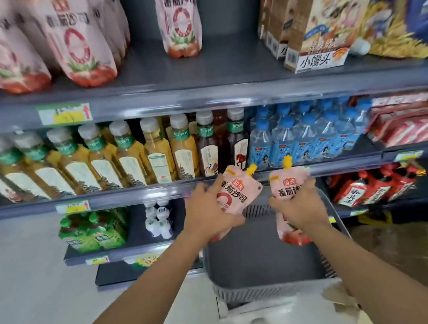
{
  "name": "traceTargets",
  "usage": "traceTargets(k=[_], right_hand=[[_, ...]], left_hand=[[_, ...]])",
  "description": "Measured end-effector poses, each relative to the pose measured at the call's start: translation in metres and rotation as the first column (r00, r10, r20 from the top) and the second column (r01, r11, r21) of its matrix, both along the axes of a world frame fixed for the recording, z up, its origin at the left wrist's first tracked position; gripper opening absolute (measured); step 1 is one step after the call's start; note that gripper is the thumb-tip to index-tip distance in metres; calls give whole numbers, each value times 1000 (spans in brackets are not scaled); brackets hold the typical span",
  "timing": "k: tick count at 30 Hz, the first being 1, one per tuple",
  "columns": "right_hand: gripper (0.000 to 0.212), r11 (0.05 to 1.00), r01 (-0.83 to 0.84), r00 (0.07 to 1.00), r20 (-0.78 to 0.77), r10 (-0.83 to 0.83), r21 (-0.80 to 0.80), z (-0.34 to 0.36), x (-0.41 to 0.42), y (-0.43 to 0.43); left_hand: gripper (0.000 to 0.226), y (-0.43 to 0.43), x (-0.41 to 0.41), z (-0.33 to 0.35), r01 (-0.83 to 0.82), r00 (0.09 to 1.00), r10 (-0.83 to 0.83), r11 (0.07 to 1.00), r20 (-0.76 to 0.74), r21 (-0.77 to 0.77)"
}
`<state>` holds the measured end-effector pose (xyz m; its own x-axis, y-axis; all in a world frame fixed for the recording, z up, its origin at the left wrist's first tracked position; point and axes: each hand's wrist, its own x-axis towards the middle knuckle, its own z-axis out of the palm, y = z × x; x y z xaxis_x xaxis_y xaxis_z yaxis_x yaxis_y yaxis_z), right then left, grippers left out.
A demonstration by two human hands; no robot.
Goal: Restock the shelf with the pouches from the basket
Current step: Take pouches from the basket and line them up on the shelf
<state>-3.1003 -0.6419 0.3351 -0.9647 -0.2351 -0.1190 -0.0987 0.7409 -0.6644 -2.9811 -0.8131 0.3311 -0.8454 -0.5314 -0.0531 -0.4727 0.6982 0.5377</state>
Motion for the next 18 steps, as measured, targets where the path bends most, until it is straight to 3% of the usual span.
traceTargets(k=[6,11,15,18], right_hand=[[80,974,24,980,-189,-68,-223,89,25,-32],[87,938,27,947,-292,-135,-347,160,36,-55],[91,908,2,919,-358,-167,-420,205,28,-71],[88,886,-22,904,-389,-181,-464,230,15,-83]], left_hand=[[113,-30,18,98,-13,944,-3,999,-329,-45],[109,-58,15,168,-52,775,-23,994,-631,-99],[106,-79,-11,215,-163,666,108,987,-738,-2],[106,-94,-42,237,-253,634,193,967,-749,35]])
